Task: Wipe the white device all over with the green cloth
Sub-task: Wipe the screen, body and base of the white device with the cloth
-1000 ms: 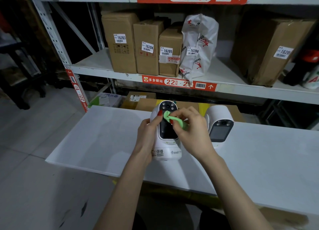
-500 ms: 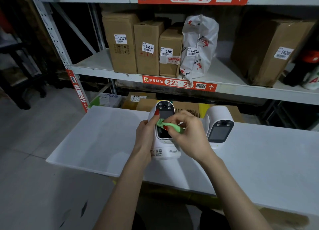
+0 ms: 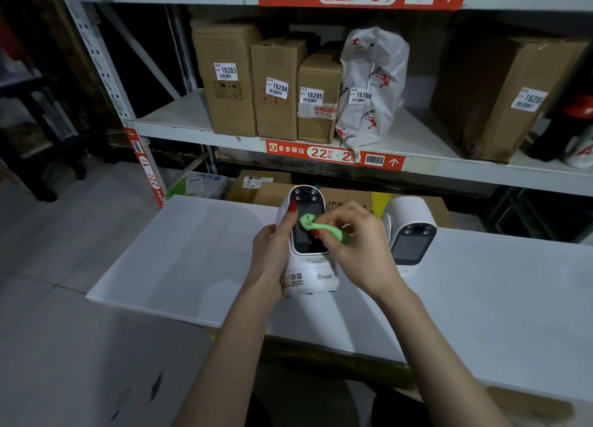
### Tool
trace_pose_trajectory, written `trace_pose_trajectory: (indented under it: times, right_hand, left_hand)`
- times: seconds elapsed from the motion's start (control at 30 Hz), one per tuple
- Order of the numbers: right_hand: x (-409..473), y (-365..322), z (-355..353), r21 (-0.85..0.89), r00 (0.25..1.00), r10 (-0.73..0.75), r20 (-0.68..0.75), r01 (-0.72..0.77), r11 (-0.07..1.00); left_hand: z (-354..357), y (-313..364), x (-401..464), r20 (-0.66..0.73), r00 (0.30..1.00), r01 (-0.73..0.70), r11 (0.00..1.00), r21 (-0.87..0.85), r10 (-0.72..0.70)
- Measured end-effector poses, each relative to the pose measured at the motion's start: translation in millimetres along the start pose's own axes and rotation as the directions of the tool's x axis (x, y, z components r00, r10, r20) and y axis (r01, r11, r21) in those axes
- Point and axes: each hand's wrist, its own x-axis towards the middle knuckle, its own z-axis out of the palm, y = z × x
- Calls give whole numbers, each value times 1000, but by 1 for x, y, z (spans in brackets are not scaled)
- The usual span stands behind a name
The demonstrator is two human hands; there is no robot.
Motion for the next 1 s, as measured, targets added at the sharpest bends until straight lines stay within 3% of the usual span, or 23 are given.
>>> trace_pose_trajectory:
  times: [0.17, 0.4, 0.6, 0.67, 0.93, 1.0]
  right_hand:
    - [2, 5, -2, -46, 990, 12, -141, -19, 999]
    - [1, 5, -2, -4, 1000, 2, 4, -2, 1000]
    - [5, 13, -3, -84, 973, 18, -230, -39, 996]
    - [6, 14, -4, -92, 968, 19, -249, -44, 995]
    - [-1, 12, -10, 17, 995, 76, 69, -77, 997]
    - [-1, 12, -10, 32, 994, 87, 70, -89, 995]
  left_hand:
    - [2, 0, -1, 3, 1000, 14, 1000, 17, -14]
    - [-2, -1, 0, -16, 1000, 16, 1000, 23, -15]
    - [0, 1, -3, 27, 1000, 4, 997, 74, -6]
    - [1, 2, -5, 39, 999, -4, 996, 87, 0]
    - [-3, 3, -5, -48, 999, -20, 999, 39, 22]
    - [-3, 4, -5, -57, 998, -23, 999, 36, 25]
